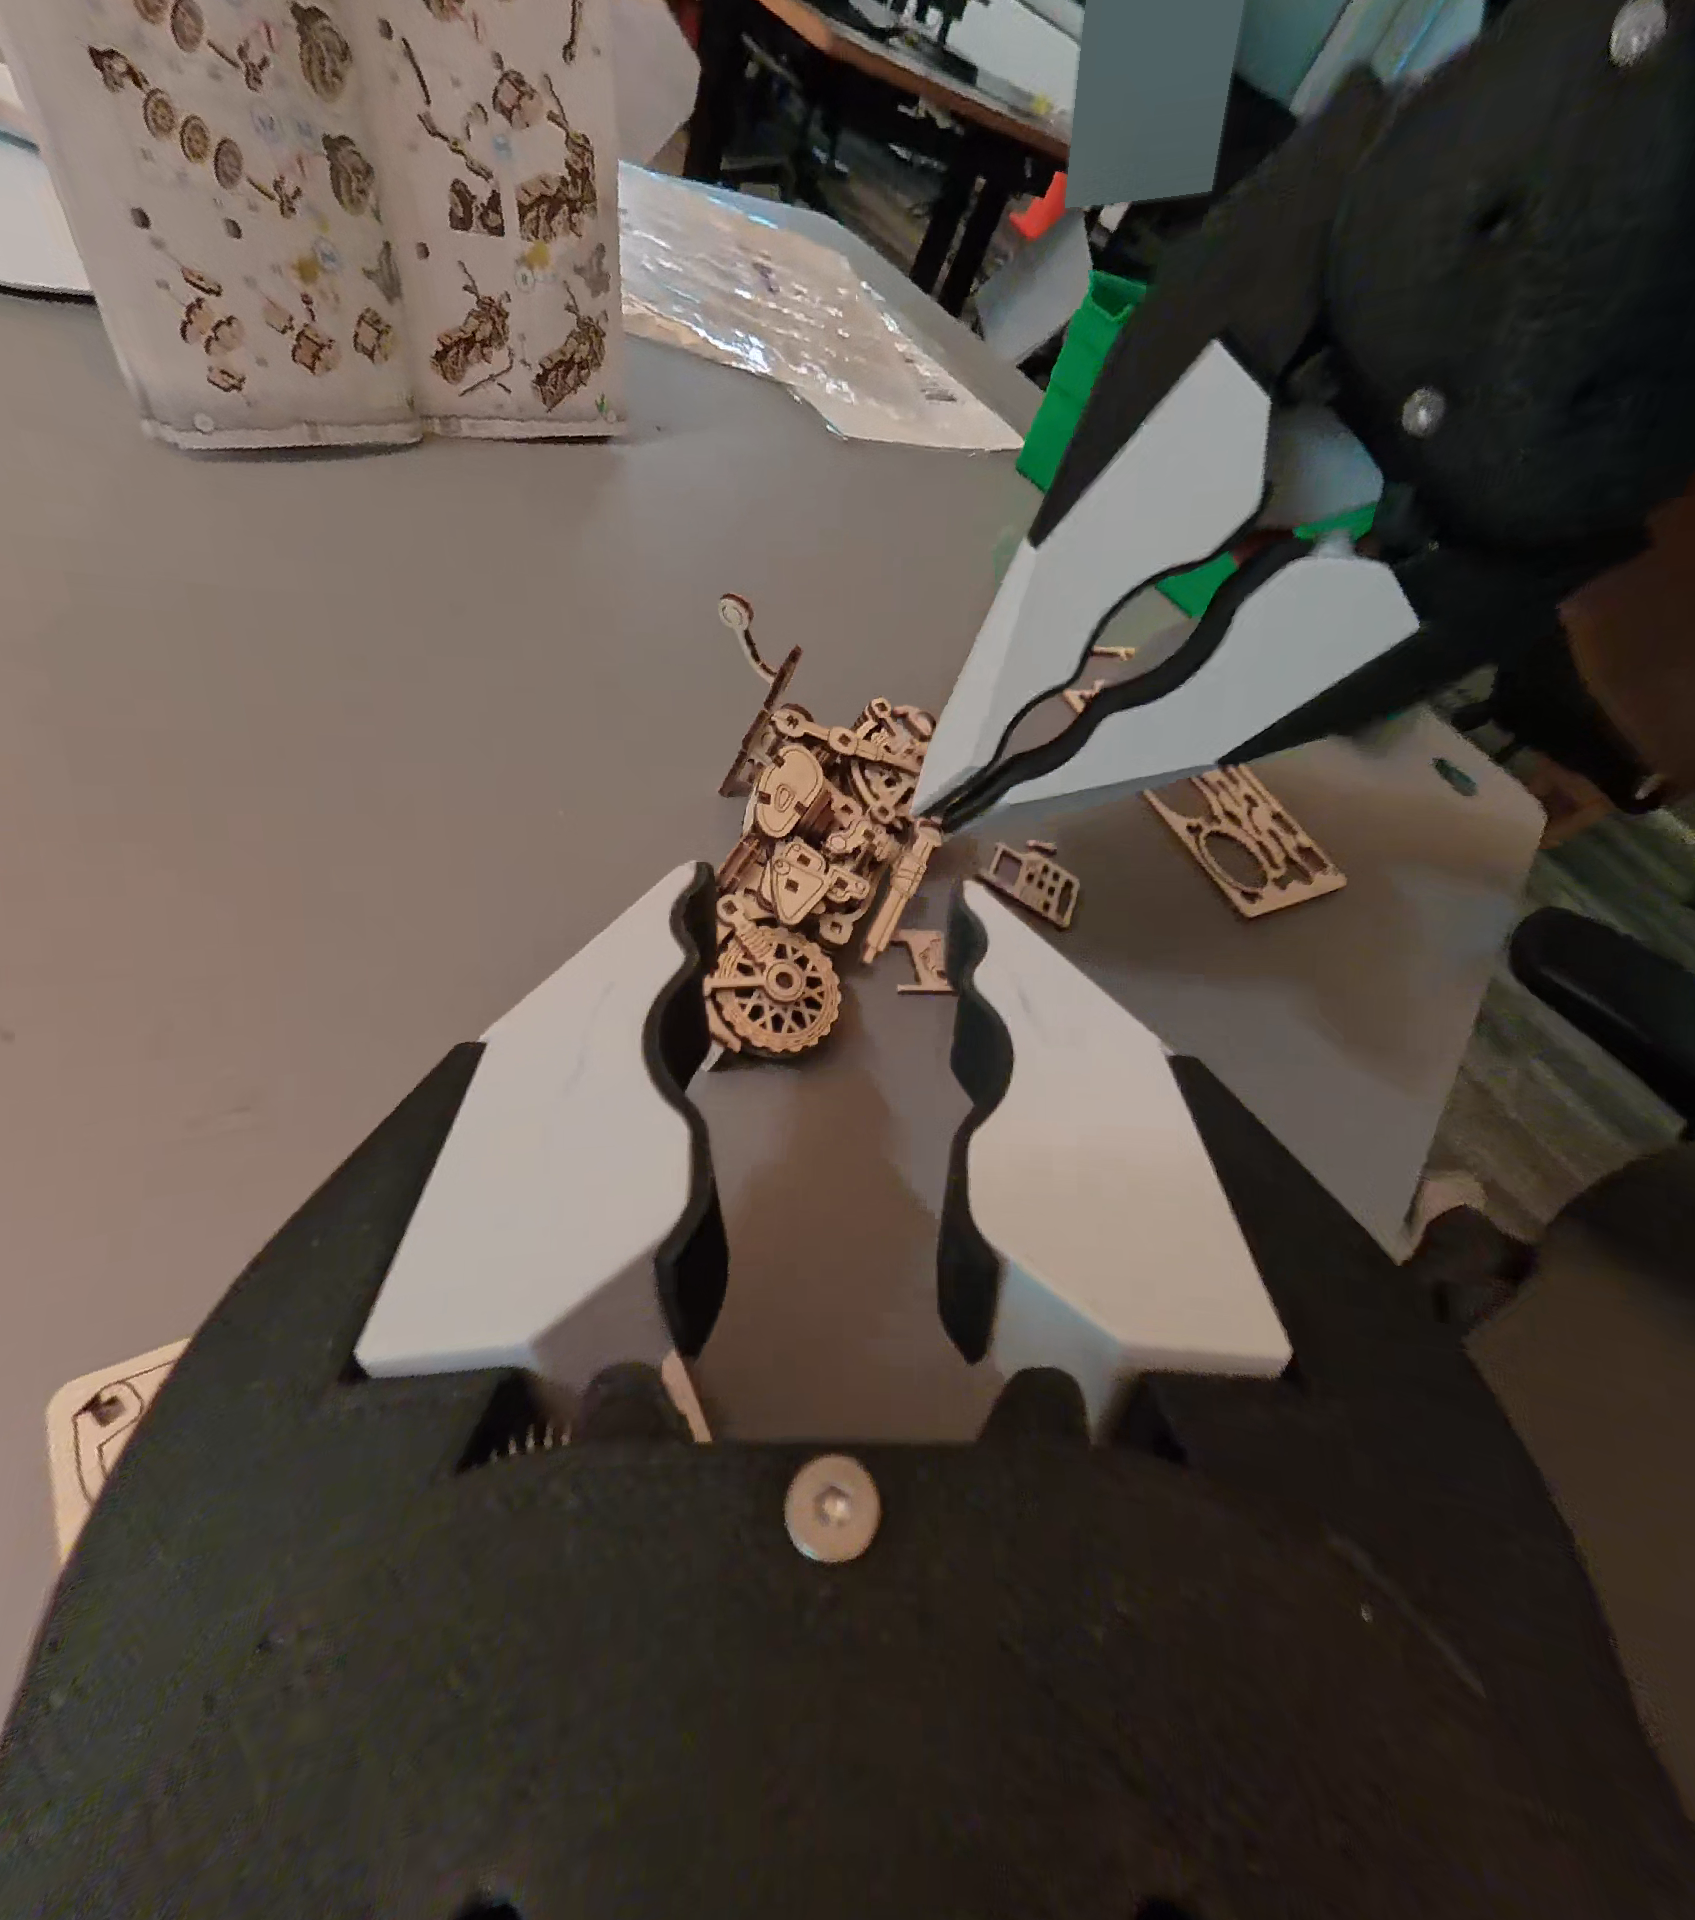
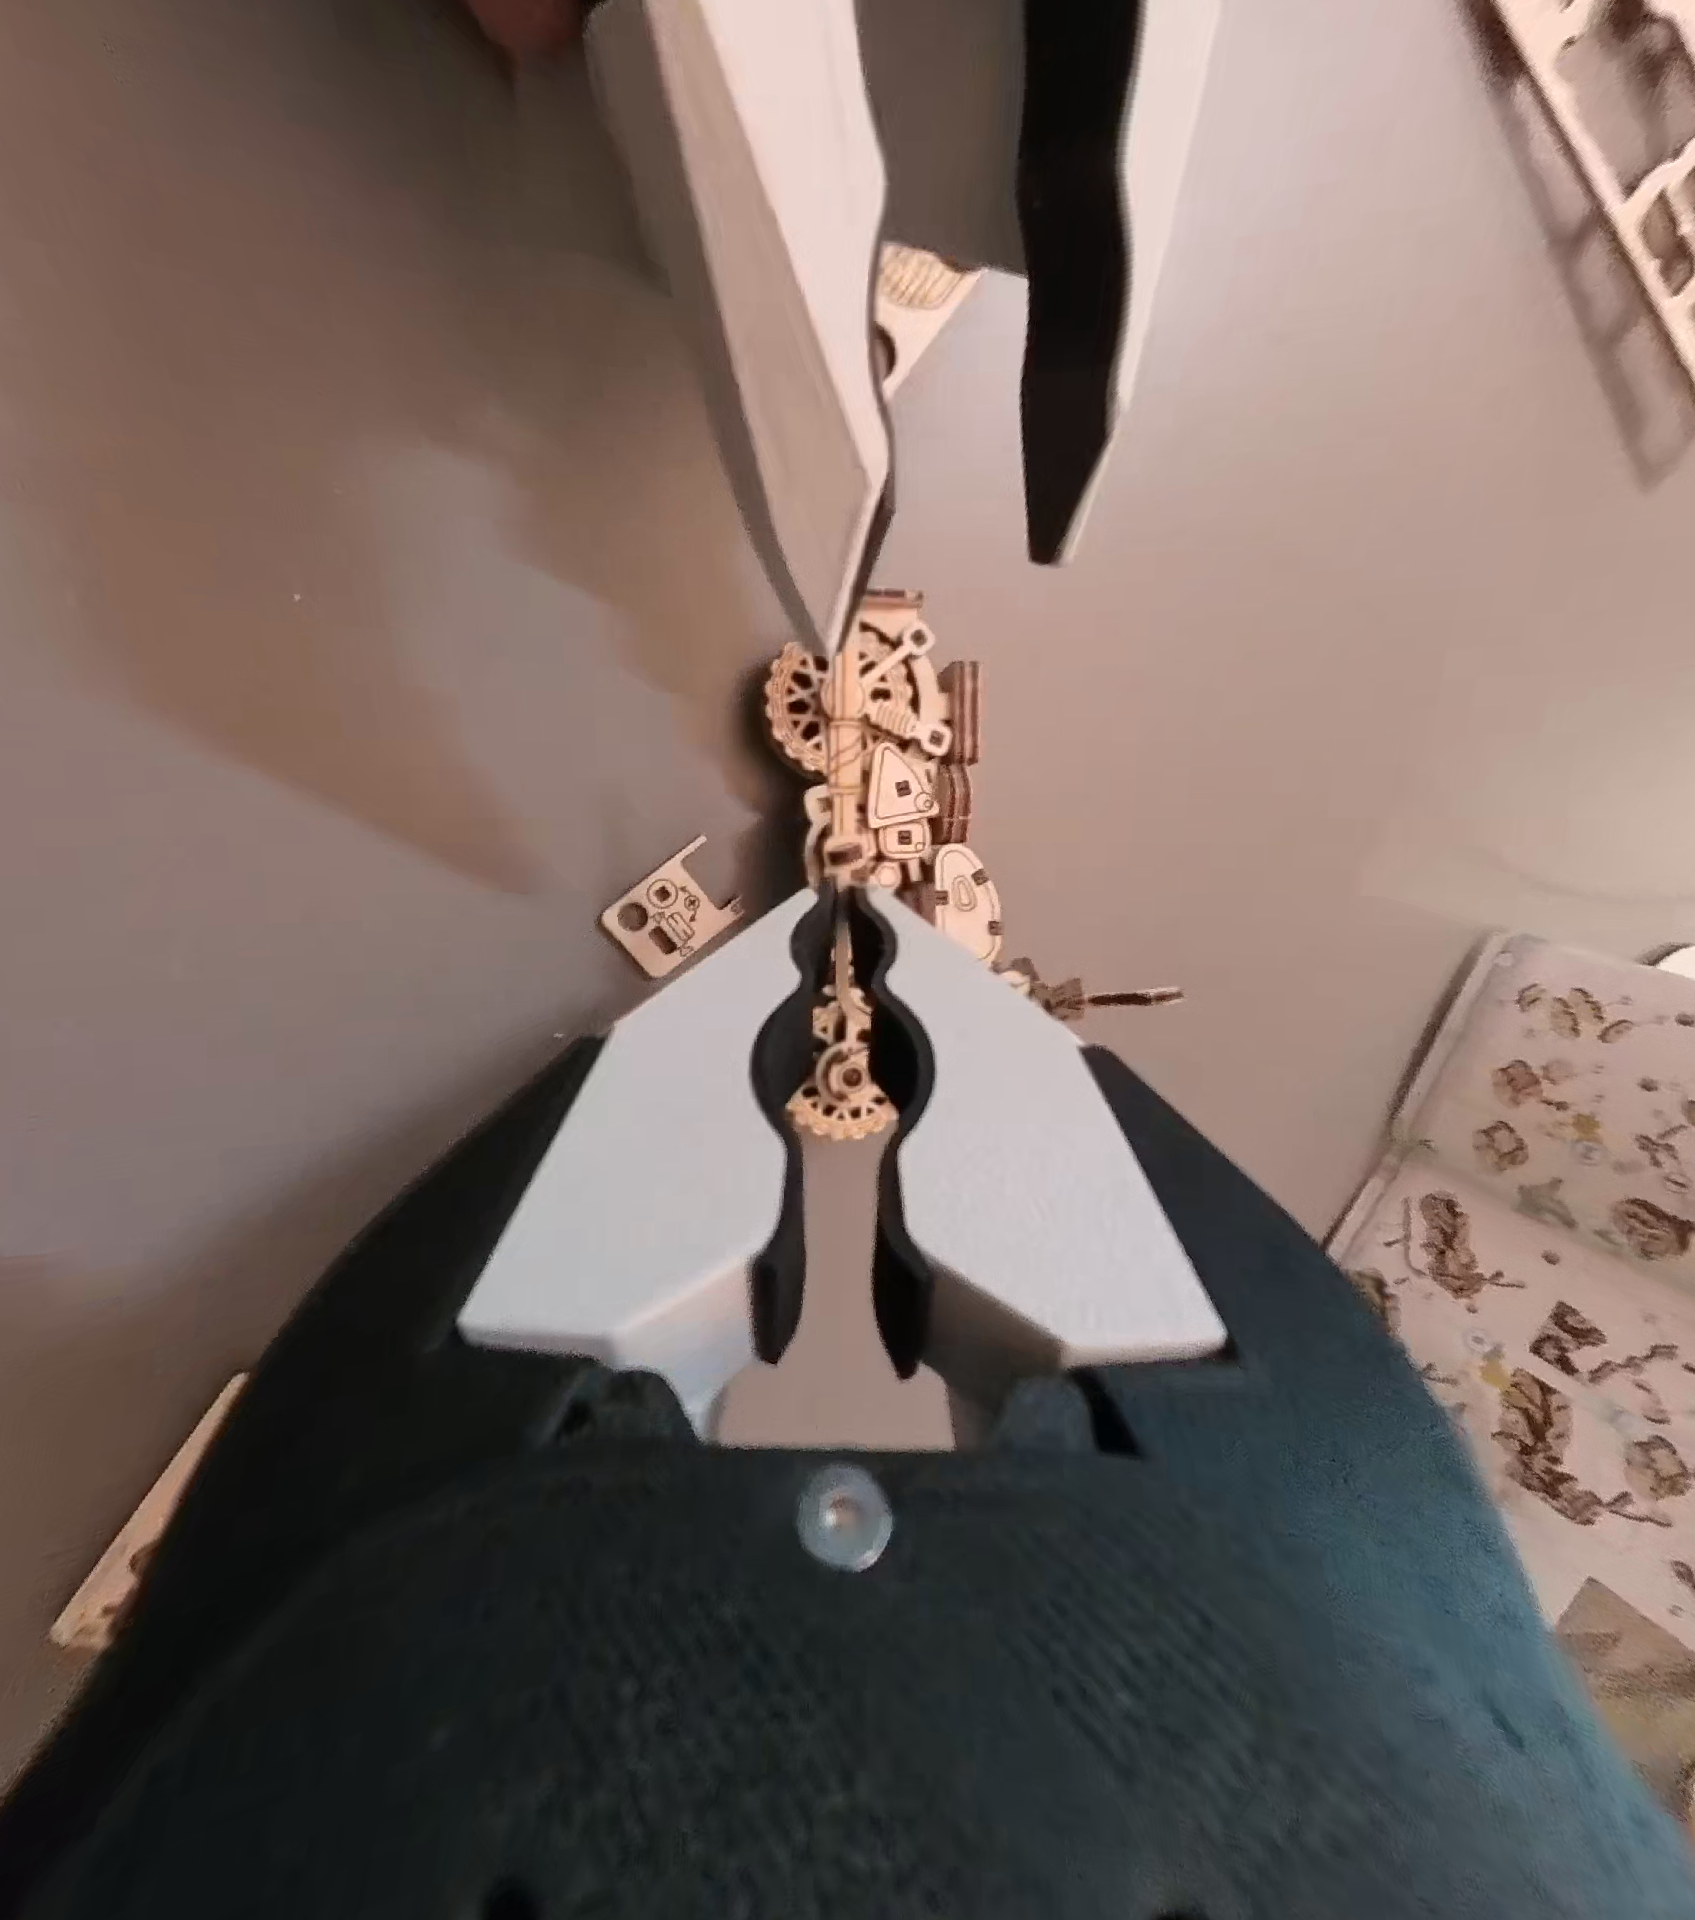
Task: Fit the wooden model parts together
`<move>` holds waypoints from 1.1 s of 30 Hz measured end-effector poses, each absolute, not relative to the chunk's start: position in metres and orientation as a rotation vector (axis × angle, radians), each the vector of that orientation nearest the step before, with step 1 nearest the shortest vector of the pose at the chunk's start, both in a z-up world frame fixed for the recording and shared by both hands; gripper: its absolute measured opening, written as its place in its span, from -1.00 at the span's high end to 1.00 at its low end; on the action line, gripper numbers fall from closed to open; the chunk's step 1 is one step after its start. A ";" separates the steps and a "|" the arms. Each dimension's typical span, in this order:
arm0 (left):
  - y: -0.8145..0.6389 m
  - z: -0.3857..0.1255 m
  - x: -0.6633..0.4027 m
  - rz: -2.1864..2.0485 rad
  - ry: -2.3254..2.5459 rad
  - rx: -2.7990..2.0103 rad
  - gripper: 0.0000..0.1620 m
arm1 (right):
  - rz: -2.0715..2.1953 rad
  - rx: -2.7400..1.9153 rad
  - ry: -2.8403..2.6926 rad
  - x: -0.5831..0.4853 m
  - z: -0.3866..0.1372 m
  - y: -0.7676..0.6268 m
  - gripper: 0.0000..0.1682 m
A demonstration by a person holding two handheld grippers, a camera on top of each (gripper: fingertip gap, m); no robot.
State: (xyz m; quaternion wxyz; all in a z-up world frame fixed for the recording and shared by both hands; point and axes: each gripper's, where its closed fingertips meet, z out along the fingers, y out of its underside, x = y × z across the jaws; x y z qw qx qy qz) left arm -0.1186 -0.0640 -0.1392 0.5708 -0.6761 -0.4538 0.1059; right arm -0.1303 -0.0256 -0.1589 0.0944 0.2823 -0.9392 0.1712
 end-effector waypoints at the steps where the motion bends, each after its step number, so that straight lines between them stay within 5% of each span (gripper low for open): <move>1: -0.062 -0.141 -0.117 0.258 -1.061 -1.609 0.52 | 0.478 0.833 -2.805 -0.130 -0.160 -0.025 0.99; 33: -0.047 -0.178 -0.118 0.449 -1.018 -1.925 0.81 | 0.209 0.873 -2.839 -0.133 -0.183 -0.033 0.99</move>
